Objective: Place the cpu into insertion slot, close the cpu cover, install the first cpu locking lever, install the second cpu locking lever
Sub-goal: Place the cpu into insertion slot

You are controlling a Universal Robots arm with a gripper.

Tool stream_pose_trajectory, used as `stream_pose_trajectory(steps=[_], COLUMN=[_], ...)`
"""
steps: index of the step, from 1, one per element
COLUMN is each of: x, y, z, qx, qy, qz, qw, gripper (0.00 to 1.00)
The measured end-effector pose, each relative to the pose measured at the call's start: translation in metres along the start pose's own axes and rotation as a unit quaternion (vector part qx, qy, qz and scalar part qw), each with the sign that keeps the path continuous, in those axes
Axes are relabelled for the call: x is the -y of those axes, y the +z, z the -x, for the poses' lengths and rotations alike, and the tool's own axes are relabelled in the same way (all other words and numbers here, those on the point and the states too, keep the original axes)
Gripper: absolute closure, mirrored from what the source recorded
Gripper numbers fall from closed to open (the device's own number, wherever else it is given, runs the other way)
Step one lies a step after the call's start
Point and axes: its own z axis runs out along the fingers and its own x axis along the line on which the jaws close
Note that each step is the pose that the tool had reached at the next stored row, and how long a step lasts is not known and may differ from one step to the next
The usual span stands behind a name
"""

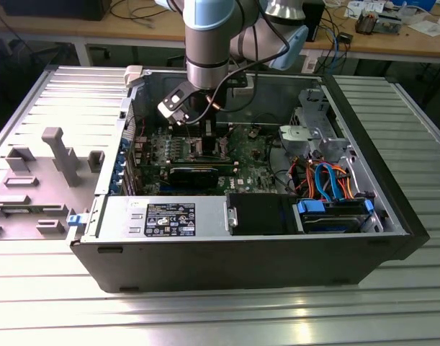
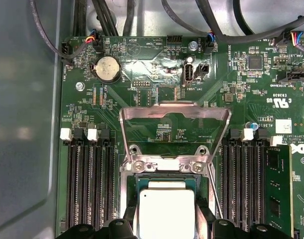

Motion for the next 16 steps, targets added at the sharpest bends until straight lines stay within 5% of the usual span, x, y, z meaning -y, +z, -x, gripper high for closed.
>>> stream_pose_trajectory(steps=[16], x=[0.0001], y=[0.0024], z=[0.0], qx=[-0.0001], qy=[0.0], qz=[0.0], qw=[1.0], gripper=[0.45])
